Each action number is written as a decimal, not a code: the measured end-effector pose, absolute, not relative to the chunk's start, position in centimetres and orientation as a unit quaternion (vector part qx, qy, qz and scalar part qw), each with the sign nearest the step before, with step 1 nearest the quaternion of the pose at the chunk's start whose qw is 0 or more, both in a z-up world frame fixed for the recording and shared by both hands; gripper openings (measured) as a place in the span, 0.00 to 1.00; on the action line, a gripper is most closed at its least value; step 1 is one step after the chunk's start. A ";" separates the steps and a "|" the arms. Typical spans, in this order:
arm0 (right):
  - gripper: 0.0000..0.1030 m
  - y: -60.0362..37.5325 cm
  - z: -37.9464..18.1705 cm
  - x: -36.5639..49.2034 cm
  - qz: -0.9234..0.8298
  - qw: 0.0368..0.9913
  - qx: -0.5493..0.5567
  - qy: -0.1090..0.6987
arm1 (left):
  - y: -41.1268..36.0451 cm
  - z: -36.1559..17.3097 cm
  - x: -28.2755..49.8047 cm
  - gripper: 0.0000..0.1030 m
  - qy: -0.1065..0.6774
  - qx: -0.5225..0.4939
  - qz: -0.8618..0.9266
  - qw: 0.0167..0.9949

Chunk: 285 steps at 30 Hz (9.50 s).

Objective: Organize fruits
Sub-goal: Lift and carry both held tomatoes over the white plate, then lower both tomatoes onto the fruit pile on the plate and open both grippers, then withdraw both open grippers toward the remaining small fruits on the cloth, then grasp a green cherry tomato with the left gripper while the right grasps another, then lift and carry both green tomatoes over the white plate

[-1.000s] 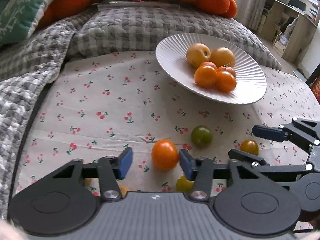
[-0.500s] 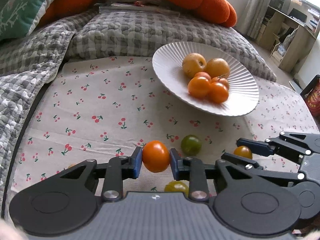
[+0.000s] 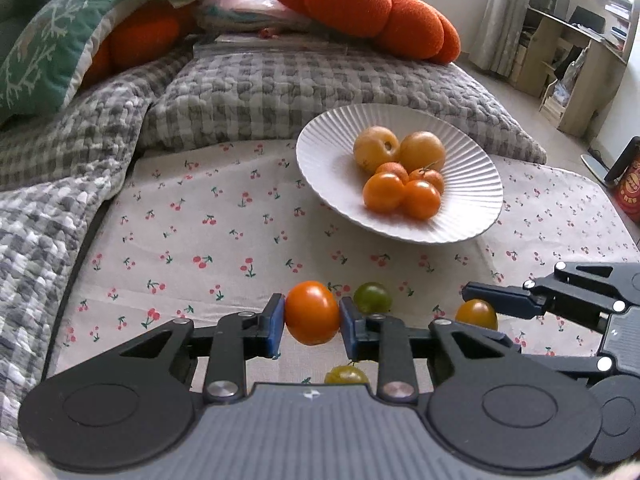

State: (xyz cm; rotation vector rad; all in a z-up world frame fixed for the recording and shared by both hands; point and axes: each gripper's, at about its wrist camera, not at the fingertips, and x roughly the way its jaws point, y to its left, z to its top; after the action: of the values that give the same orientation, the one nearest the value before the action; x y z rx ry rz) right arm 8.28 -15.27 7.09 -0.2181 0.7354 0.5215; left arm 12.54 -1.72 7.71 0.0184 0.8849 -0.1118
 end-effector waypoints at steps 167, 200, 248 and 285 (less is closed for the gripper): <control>0.71 -16.3 8.4 8.4 0.246 0.901 -0.037 0.356 | 0.0 12.5 10.5 0.72 0.418 -0.025 0.009 0.908; 0.41 -14.1 4.3 11.6 0.275 0.879 -0.153 0.359 | -0.5 4.2 13.1 0.20 0.516 -0.097 -0.069 0.848; 0.23 -9.4 5.3 8.5 0.362 0.853 -0.167 0.336 | 2.7 9.3 13.0 0.20 0.468 -0.149 -0.034 0.870; 0.23 -19.5 7.5 19.4 0.194 0.921 0.021 0.339 | -0.5 8.3 23.7 0.20 0.439 -0.165 -0.078 0.880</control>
State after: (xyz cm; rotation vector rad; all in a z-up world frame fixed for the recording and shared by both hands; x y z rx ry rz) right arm 19.36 -19.46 7.48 0.0440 0.6957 0.3981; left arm 23.71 -0.52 8.29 -0.3433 0.9154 -0.1630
